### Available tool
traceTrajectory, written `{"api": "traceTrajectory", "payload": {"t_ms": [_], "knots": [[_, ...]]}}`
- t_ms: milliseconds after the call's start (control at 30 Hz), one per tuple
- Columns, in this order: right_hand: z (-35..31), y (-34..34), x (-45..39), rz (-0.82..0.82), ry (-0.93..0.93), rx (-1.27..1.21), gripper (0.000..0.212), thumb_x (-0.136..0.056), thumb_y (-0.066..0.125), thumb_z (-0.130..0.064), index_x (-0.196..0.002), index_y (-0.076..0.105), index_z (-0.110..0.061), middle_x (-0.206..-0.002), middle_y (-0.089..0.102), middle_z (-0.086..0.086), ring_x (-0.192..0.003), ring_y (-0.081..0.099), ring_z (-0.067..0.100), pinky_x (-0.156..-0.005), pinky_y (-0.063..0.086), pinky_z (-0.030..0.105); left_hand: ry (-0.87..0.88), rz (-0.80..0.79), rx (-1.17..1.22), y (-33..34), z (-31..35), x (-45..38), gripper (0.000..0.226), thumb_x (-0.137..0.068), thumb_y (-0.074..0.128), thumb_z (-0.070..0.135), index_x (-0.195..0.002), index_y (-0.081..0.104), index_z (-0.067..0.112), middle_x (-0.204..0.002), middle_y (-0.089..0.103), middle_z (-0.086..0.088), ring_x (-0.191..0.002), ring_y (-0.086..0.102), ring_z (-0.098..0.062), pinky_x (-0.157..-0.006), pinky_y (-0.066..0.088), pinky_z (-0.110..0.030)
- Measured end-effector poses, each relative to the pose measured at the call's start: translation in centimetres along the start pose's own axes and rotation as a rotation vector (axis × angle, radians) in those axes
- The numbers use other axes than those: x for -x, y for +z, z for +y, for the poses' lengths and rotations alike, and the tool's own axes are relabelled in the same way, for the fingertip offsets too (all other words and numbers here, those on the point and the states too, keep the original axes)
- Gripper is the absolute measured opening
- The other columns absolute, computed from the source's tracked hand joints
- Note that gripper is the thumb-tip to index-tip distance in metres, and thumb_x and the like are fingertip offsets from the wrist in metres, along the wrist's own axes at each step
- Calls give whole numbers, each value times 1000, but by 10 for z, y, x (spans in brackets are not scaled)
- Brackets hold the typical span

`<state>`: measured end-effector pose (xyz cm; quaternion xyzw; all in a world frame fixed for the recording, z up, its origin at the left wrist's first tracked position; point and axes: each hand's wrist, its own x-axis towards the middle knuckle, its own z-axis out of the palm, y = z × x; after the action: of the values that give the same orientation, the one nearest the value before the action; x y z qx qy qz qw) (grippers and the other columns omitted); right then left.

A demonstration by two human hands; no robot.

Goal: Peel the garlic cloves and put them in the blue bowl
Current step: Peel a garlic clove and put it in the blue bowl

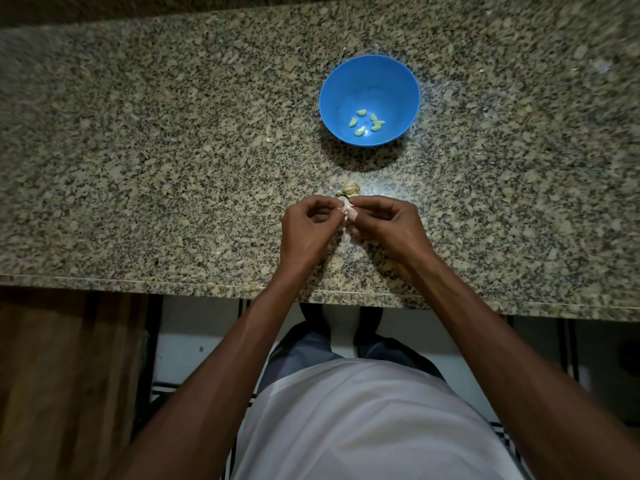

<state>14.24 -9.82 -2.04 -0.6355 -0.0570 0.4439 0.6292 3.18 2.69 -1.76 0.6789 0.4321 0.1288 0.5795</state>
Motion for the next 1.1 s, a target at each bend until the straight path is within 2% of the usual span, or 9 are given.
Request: {"api": "traceTrajectory", "payload": {"t_ms": [67, 167, 367, 533, 633, 767, 900, 1033, 1100], "knots": [[0, -3, -3, 40, -46, 105, 30, -80, 89, -8, -108, 79, -4, -97, 81, 13, -94, 79, 26, -89, 64, 44, -72, -23, 143, 0, 1, 1, 13, -93, 75, 6, -106, 79, 5, -97, 80, -6, -93, 77, -22, -86, 64, -37], [2, -6, -5, 35, -134, 263, 21, -81, 89, -8, -100, 81, -7, -93, 82, 5, -92, 79, 20, -89, 64, 43, -143, -101, 269, -2, 3, 3, 21, -95, 76, 20, -107, 78, 2, -97, 79, -15, -98, 75, -36, -90, 63, -44], [5, -7, -3, 23, -189, 400, 9, -85, 86, -12, -94, 84, -16, -87, 81, -5, -85, 78, 10, -82, 64, 32, -254, -184, 331, -7, -2, 2, 27, -86, 84, 12, -109, 77, 0, -104, 79, -17, -101, 76, -31, -86, 61, -31], [7, -9, -4, 20, -129, 323, 11, -87, 85, -12, -97, 82, -10, -90, 81, 1, -88, 79, 18, -81, 63, 34, -283, -207, 385, -6, -5, 2, 28, -89, 79, 5, -114, 73, -6, -108, 77, -22, -98, 75, -27, -86, 61, -28], [4, -8, -1, -18, -5, 148, 17, -88, 83, -8, -103, 79, -2, -94, 81, 12, -90, 77, 26, -76, 60, 34, -265, -212, 382, -5, -5, 0, 21, -90, 78, 3, -109, 75, -2, -108, 77, -20, -97, 75, -25, -84, 61, -28], [1, -11, 1, -35, 129, 1, 21, -88, 82, -6, -107, 77, 1, -100, 80, 18, -92, 73, 26, -74, 57, 30, -233, -230, 368, -5, -3, 0, 18, -90, 76, -1, -108, 75, -2, -109, 78, -18, -97, 75, -23, -84, 61, -27], [0, -13, 1, -53, 127, 6, 18, -90, 80, -6, -108, 78, -1, -103, 78, 23, -91, 68, 30, -72, 56, 32, -190, -247, 323, -7, -3, 2, 20, -91, 76, 1, -111, 75, 0, -108, 77, -18, -97, 75, -23, -85, 61, -29], [-1, -17, 1, -65, 32, 162, 15, -92, 79, -10, -106, 80, -5, -97, 80, 15, -89, 72, 29, -81, 59, 44, -151, -263, 250, -13, -3, 1, 26, -90, 78, 4, -116, 75, 6, -110, 77, -16, -104, 75, -27, -90, 61, -35], [-1, -17, 0, -52, 34, 193, 14, -93, 79, -11, -105, 80, -5, -93, 80, 15, -86, 75, 27, -81, 59, 45, -133, -252, 170, -14, -2, 0, 27, -89, 79, 3, -115, 76, 9, -108, 78, -12, -105, 75, -26, -93, 62, -38]]}}
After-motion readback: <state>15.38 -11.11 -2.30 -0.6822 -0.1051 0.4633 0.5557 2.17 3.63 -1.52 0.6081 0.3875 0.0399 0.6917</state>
